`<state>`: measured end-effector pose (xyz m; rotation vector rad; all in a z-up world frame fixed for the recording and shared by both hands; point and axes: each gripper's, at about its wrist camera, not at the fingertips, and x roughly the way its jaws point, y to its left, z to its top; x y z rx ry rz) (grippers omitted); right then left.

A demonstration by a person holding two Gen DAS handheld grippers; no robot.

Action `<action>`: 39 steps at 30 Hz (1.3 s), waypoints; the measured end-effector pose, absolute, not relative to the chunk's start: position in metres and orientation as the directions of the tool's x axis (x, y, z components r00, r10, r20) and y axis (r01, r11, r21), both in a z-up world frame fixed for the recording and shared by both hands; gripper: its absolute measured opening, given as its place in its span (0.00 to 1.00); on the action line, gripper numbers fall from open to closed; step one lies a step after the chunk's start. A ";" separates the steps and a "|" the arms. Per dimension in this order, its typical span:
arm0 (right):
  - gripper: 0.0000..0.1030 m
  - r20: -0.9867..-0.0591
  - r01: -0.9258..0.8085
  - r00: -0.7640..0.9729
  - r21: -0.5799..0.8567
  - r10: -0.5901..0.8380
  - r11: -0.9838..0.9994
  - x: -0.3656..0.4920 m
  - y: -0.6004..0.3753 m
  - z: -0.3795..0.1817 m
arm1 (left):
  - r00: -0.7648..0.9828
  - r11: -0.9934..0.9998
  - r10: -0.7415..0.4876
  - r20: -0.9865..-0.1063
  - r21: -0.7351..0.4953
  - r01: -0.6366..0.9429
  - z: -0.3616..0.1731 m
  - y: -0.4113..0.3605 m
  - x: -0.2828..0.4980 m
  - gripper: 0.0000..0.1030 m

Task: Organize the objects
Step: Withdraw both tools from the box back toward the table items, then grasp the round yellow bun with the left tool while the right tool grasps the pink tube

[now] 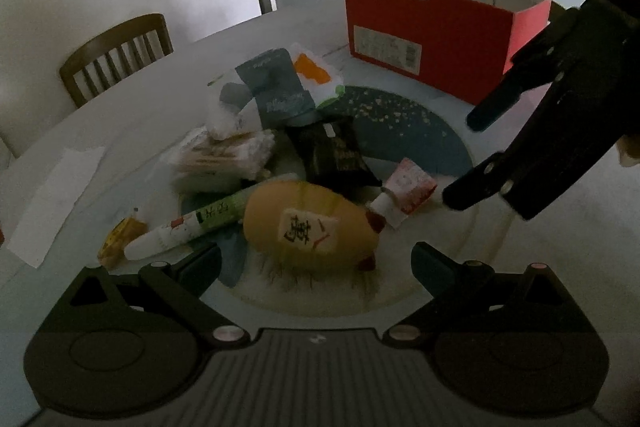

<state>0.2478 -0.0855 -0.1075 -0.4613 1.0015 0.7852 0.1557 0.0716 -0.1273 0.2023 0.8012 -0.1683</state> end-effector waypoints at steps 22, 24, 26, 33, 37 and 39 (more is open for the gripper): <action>0.34 -0.860 -0.852 0.246 0.028 0.447 0.522 0.249 -0.051 -0.109 | 0.686 0.960 -0.095 -0.721 0.116 0.256 -0.127 0.077 0.170 0.88; 0.34 -0.858 -0.853 0.245 0.030 0.451 0.521 0.248 -0.051 -0.109 | 0.682 0.959 -0.097 -0.725 0.114 0.258 -0.127 0.075 0.169 0.78; 0.34 -0.856 -0.851 0.243 0.038 0.456 0.525 0.247 -0.053 -0.109 | 0.682 0.959 -0.098 -0.725 0.114 0.259 -0.127 0.074 0.168 0.76; 0.33 -0.848 -0.818 0.259 0.063 0.463 0.572 0.244 -0.065 -0.104 | 0.681 0.966 -0.085 -0.727 0.107 0.235 -0.126 0.071 0.160 0.72; 0.33 -0.843 -0.789 0.276 0.076 0.462 0.610 0.240 -0.078 -0.097 | 0.675 0.971 -0.096 -0.732 0.082 0.227 -0.123 0.067 0.152 0.71; 0.32 -0.840 -0.771 0.285 0.085 0.462 0.632 0.238 -0.087 -0.091 | 0.669 0.973 -0.113 -0.734 0.054 0.224 -0.121 0.067 0.148 0.71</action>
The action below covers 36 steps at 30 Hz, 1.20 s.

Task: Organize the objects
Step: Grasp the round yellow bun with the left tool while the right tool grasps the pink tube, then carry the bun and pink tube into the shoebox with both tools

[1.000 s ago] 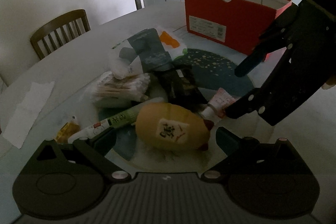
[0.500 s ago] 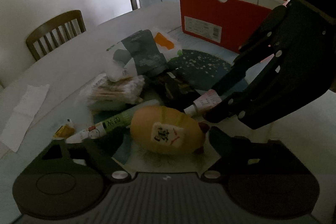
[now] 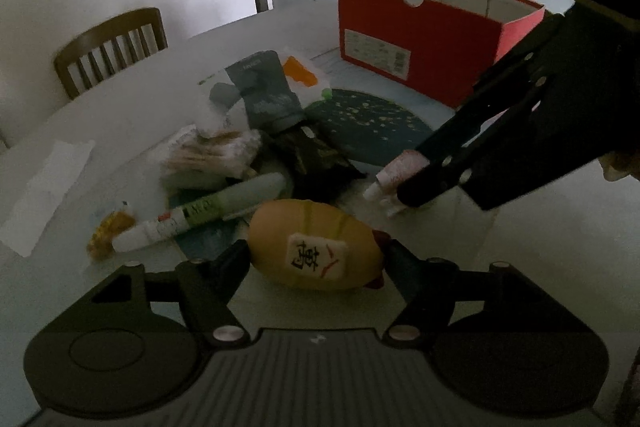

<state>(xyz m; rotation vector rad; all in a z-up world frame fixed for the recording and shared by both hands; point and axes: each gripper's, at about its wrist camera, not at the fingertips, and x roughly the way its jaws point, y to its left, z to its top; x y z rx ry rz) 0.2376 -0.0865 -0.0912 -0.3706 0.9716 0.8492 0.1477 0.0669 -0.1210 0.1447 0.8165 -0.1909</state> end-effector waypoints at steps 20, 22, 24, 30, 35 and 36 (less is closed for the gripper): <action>0.32 -0.762 -0.647 0.449 0.083 0.466 0.758 0.210 -0.169 -0.019 | 0.707 0.969 -0.212 -0.675 -0.053 0.240 -0.047 0.034 0.128 0.71; 0.32 -0.751 -0.644 0.462 0.081 0.471 0.761 0.212 -0.178 -0.014 | 0.711 0.970 -0.209 -0.672 -0.050 0.238 -0.040 0.027 0.131 0.71; 0.32 -0.738 -0.645 0.477 0.074 0.476 0.761 0.215 -0.188 -0.007 | 0.711 0.970 -0.213 -0.670 -0.059 0.235 -0.034 0.019 0.135 0.71; 0.32 -0.707 -0.656 0.502 0.064 0.498 0.752 0.235 -0.223 0.009 | 0.715 0.975 -0.207 -0.667 -0.078 0.210 -0.021 -0.012 0.157 0.71; 0.32 -0.693 -0.665 0.505 0.069 0.515 0.744 0.260 -0.257 0.017 | 0.728 0.976 -0.201 -0.655 -0.068 0.208 -0.008 -0.045 0.174 0.71; 0.32 -0.691 -0.665 0.506 0.069 0.516 0.744 0.266 -0.263 0.018 | 0.731 0.976 -0.200 -0.652 -0.067 0.208 -0.006 -0.051 0.178 0.71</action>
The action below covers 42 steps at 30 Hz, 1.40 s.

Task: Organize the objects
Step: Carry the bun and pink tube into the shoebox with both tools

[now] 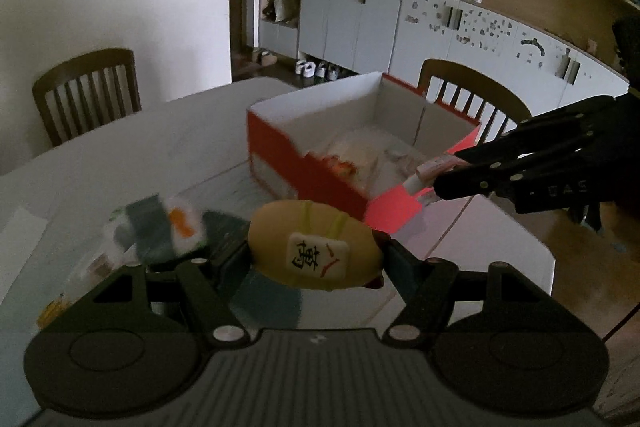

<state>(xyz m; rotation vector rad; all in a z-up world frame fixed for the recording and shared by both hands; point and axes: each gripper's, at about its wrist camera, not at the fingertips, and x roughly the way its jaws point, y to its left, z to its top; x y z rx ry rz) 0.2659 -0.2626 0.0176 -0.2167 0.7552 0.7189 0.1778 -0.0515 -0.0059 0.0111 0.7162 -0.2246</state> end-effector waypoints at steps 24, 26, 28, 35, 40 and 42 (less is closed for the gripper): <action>0.32 -0.686 -0.652 0.508 0.088 0.520 0.753 0.382 -0.337 0.002 | 0.726 0.982 -0.148 -0.672 -0.012 0.188 0.002 -0.151 0.286 0.71; 0.32 -0.693 -0.655 0.507 0.076 0.512 0.752 0.389 -0.335 -0.003 | 0.718 0.982 -0.141 -0.681 -0.007 0.187 0.001 -0.154 0.299 0.71; 0.32 -0.702 -0.661 0.500 0.069 0.508 0.747 0.394 -0.334 -0.007 | 0.712 0.984 -0.130 -0.690 -0.001 0.179 0.000 -0.155 0.313 0.71; 0.32 -0.731 -0.668 0.482 0.051 0.483 0.743 0.408 -0.328 -0.025 | 0.677 0.985 -0.087 -0.731 0.038 0.168 -0.015 -0.164 0.361 0.71; 0.32 -0.757 -0.675 0.450 0.059 0.474 0.735 0.415 -0.323 -0.038 | 0.670 0.983 -0.064 -0.739 0.068 0.170 -0.027 -0.170 0.386 0.71; 0.32 -0.766 -0.683 0.440 0.053 0.469 0.728 0.417 -0.320 -0.043 | 0.658 0.983 -0.062 -0.750 0.068 0.170 -0.033 -0.173 0.396 0.71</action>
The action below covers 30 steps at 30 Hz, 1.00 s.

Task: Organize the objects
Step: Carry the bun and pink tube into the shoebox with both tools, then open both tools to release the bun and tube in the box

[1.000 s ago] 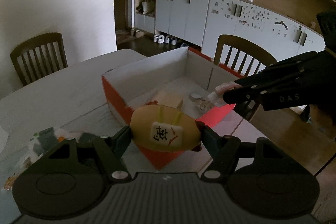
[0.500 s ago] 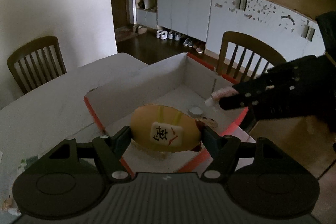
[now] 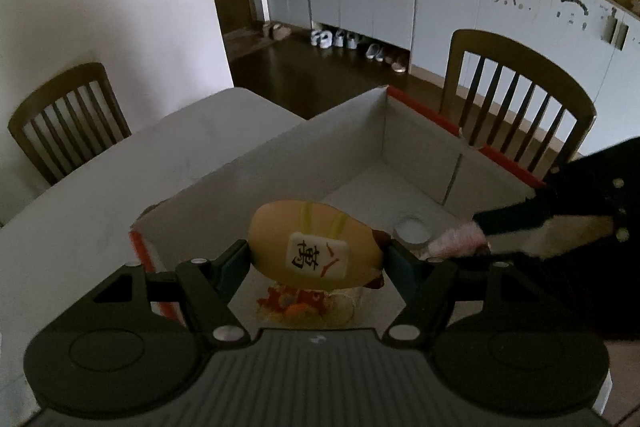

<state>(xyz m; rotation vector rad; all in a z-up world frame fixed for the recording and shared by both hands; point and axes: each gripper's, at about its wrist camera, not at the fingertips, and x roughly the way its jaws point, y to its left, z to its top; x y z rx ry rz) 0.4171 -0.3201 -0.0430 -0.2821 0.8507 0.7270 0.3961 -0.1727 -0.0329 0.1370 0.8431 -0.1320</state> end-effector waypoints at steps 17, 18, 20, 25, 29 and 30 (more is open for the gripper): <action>0.32 -0.838 -0.678 0.347 0.085 0.421 0.730 0.441 -0.313 -0.080 | 0.504 0.982 -0.041 -0.863 0.057 0.177 -0.086 -0.187 0.456 0.72; 0.32 -0.840 -0.679 0.343 0.088 0.421 0.729 0.440 -0.313 -0.081 | 0.500 0.983 -0.040 -0.865 0.057 0.177 -0.088 -0.187 0.457 0.72; 0.32 -0.844 -0.681 0.336 0.089 0.418 0.727 0.442 -0.312 -0.082 | 0.494 0.983 -0.043 -0.869 0.050 0.174 -0.090 -0.186 0.458 0.72; 0.33 -0.847 -0.685 0.323 0.099 0.423 0.722 0.446 -0.309 -0.082 | 0.488 0.983 -0.051 -0.871 0.043 0.180 -0.090 -0.184 0.463 0.73; 0.33 -0.849 -0.686 0.318 0.102 0.422 0.721 0.447 -0.310 -0.082 | 0.484 0.983 -0.059 -0.873 0.032 0.179 -0.091 -0.182 0.463 0.73; 0.33 -0.849 -0.685 0.318 0.103 0.422 0.722 0.447 -0.310 -0.082 | 0.484 0.984 -0.058 -0.873 0.033 0.177 -0.091 -0.182 0.463 0.73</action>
